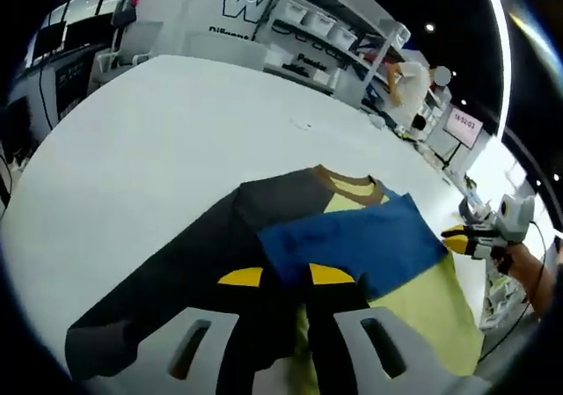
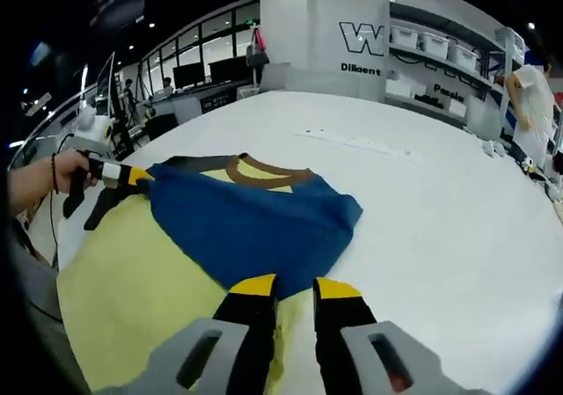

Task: Fold the garment on the visible template until the final outline fits inside the template.

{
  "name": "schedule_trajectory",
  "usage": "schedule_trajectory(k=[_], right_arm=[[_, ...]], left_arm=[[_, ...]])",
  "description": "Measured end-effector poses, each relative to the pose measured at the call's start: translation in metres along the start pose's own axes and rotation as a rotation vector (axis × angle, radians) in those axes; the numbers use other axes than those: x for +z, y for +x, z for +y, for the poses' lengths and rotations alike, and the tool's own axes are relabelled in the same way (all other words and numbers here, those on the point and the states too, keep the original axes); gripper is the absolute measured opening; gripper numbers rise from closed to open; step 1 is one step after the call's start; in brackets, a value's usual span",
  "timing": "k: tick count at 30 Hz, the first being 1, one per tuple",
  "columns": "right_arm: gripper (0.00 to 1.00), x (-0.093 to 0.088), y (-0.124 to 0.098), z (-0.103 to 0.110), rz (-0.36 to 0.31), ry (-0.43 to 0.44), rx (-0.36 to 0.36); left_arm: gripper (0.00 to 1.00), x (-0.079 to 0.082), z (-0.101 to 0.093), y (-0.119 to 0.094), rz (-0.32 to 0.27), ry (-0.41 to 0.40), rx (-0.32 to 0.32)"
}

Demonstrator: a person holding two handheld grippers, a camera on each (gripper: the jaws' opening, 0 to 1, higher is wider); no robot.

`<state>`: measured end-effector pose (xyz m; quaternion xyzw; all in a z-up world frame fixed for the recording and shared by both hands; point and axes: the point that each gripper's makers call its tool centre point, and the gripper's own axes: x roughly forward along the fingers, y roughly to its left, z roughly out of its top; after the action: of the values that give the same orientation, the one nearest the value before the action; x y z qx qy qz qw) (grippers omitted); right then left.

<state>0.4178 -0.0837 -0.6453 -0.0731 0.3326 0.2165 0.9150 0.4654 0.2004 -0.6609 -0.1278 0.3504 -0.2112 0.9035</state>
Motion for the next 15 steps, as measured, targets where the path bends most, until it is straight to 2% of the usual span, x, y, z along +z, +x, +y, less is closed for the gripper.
schedule_trajectory(k=[5, 8, 11, 13, 15], right_arm=[[0.12, -0.005, 0.001, 0.010, 0.026, -0.056, 0.025], [0.13, -0.015, 0.005, 0.007, 0.077, -0.117, 0.005], [0.07, -0.019, 0.007, 0.003, 0.083, -0.112, -0.008], [0.00, -0.020, 0.006, -0.001, 0.090, -0.094, -0.025], [0.00, -0.018, 0.005, -0.001, 0.081, -0.077, -0.017]], left_arm=[[0.07, 0.002, 0.002, 0.003, -0.015, -0.050, -0.005], [0.01, 0.002, 0.000, 0.005, -0.021, -0.071, -0.018], [0.00, -0.004, -0.001, 0.006, 0.011, -0.095, -0.022], [0.00, -0.004, 0.002, 0.006, 0.003, -0.101, -0.016], [0.00, -0.001, 0.003, 0.004, 0.003, -0.108, -0.022]])
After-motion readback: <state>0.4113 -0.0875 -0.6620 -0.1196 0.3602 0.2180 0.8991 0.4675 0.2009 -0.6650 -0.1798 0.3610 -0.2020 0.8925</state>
